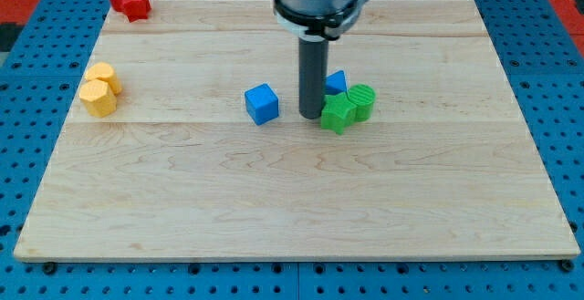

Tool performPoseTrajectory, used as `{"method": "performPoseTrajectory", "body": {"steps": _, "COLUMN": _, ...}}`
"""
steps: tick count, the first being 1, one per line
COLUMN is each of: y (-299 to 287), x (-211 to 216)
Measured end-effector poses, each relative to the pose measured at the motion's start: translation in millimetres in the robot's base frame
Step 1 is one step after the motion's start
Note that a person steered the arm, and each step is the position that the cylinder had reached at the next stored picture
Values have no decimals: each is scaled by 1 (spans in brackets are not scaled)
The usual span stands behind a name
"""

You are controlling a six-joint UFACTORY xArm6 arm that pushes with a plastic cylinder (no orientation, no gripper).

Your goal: Move the blue triangle close to the green circle

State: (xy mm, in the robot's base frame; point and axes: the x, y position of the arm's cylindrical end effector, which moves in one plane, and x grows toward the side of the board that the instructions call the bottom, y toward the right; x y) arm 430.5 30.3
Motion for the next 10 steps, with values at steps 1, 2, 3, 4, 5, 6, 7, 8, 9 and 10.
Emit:
{"method": "performPoseTrajectory", "body": {"steps": 1, "y": 7, "x": 0}}
{"method": "performPoseTrajectory", "body": {"steps": 2, "y": -4, "x": 0}}
{"method": "performPoseTrajectory", "body": {"steps": 3, "y": -25, "x": -2}}
{"method": "performPoseTrajectory", "body": {"steps": 4, "y": -30, "x": -26}}
{"method": "performPoseTrajectory", "body": {"steps": 5, "y": -27, "x": -42}}
{"method": "performPoseTrajectory", "body": {"steps": 6, "y": -21, "x": -42}}
{"method": "performPoseTrajectory", "body": {"steps": 7, "y": -17, "x": -42}}
{"method": "performPoseTrajectory", "body": {"steps": 8, "y": -12, "x": -42}}
{"method": "performPoseTrajectory", "body": {"steps": 9, "y": -6, "x": -42}}
{"method": "performPoseTrajectory", "body": {"steps": 10, "y": -4, "x": -42}}
